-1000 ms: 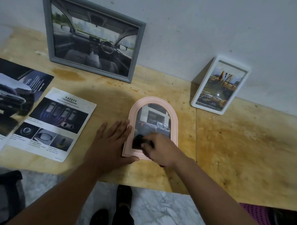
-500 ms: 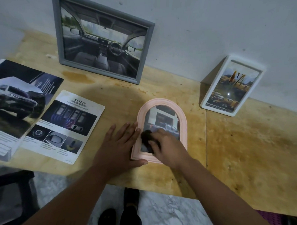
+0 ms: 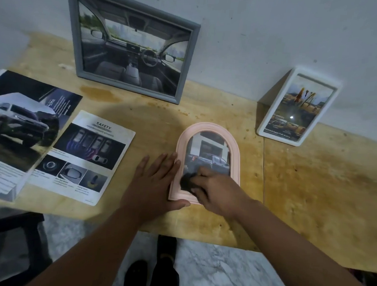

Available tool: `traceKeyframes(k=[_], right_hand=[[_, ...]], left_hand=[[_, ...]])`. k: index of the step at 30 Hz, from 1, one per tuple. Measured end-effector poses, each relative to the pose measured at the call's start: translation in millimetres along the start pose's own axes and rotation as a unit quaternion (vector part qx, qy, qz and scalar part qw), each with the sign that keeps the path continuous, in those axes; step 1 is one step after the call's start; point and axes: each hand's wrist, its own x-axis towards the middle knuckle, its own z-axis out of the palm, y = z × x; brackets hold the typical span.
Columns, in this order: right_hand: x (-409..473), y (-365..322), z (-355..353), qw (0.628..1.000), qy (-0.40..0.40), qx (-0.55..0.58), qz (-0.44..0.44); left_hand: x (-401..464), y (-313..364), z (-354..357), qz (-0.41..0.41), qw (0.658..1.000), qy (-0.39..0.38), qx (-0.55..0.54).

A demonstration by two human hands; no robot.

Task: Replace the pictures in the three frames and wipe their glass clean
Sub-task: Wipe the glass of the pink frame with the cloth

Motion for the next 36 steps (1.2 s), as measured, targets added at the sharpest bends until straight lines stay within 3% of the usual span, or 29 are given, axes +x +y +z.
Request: traceKeyframes(k=[2, 6, 8, 13, 20, 25, 27, 29, 32, 36], right_hand=[[4, 16, -15, 0.999, -0.020, 0.026, -0.003], [46, 57, -35, 0.972, 0.154, -0.012, 0.179], [60, 49, -26, 0.963, 0.161, -0.052, 0.211], [37, 0, 3, 0.991, 0.105, -0.047, 0.072], [5, -6, 1, 0.993, -0.004, -0.107, -0.058], [16, 0, -7, 0.973, 0.005, -0.152, -0.172], [13, 5, -6, 0.973, 0.019, -0.141, -0.180], [-2, 15, -8, 0.987, 0.032, -0.085, -0.130], [-44, 40, -14, 0.995, 0.095, 0.018, 0.039], [-106, 88, -15, 0.913, 0.237, 0.108, 0.314]], left_hand=[[0, 0, -1, -0.004, 1.000, -0.003, 0.000], [1, 1, -3, -0.006, 1.000, -0.003, -0.006], [0, 0, -3, -0.006, 1.000, 0.003, -0.005], [-1, -1, -1, -0.005, 1.000, 0.003, 0.004], [-1, 0, -1, -0.009, 1.000, -0.006, 0.002], [-2, -2, -2, -0.005, 1.000, 0.004, 0.008], [-2, -1, -4, -0.002, 1.000, 0.001, 0.010], [0, 1, -6, -0.002, 1.000, -0.008, 0.010], [1, 2, -7, -0.003, 1.000, -0.023, 0.011], [1, 3, -8, -0.009, 1.000, -0.011, 0.020]])
